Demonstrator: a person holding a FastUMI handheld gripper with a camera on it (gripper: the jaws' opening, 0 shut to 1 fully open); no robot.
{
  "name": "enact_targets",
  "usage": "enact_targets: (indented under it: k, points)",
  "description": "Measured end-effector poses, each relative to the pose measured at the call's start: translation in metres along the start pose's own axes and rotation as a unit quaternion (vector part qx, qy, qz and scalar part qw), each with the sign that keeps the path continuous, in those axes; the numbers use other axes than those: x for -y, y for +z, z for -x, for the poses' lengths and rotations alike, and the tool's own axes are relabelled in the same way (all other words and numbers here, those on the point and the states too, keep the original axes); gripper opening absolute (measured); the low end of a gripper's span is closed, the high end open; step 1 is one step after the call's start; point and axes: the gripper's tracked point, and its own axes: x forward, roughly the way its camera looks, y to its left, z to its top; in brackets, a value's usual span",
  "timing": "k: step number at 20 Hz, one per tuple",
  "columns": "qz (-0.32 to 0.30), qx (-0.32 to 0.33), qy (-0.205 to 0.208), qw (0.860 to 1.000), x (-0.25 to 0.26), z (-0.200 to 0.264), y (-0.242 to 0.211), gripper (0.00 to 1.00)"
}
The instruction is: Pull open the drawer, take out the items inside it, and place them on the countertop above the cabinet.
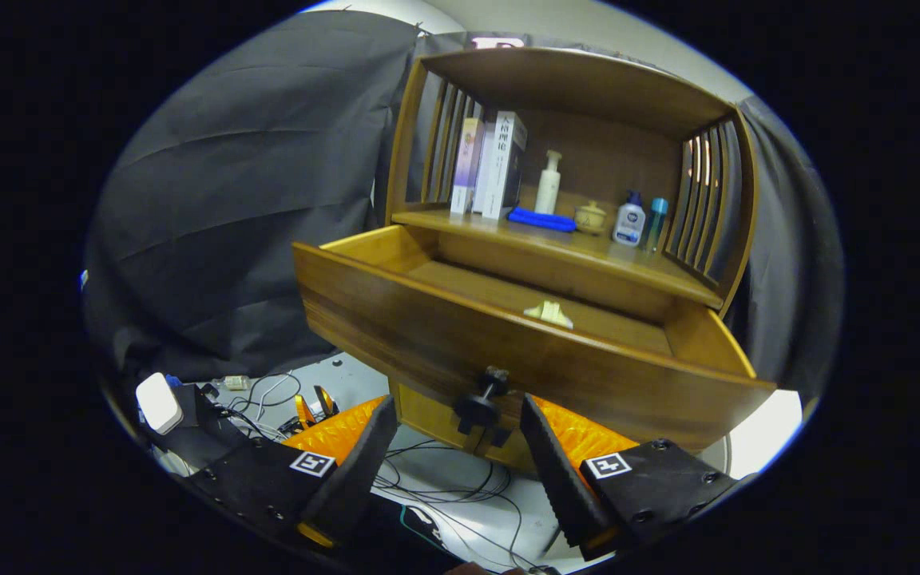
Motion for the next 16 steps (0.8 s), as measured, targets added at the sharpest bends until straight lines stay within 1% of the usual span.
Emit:
enact_targets:
  k: [3, 6, 8, 12, 16]
  points:
    - [0.015, 0.031, -0.007, 0.999, 0.013, 0.012, 0.035, 0.98]
    - [0.002, 0.048, -0.01, 0.999, 0.027, 0.018, 0.071, 0.98]
    - [-0.011, 0.054, -0.014, 0.998, 0.038, 0.015, 0.091, 0.98]
    - [-0.029, 0.065, -0.037, 0.997, 0.07, 0.001, 0.129, 0.98]
    - [-0.069, 0.054, -0.042, 0.995, 0.1, -0.017, 0.152, 0.98]
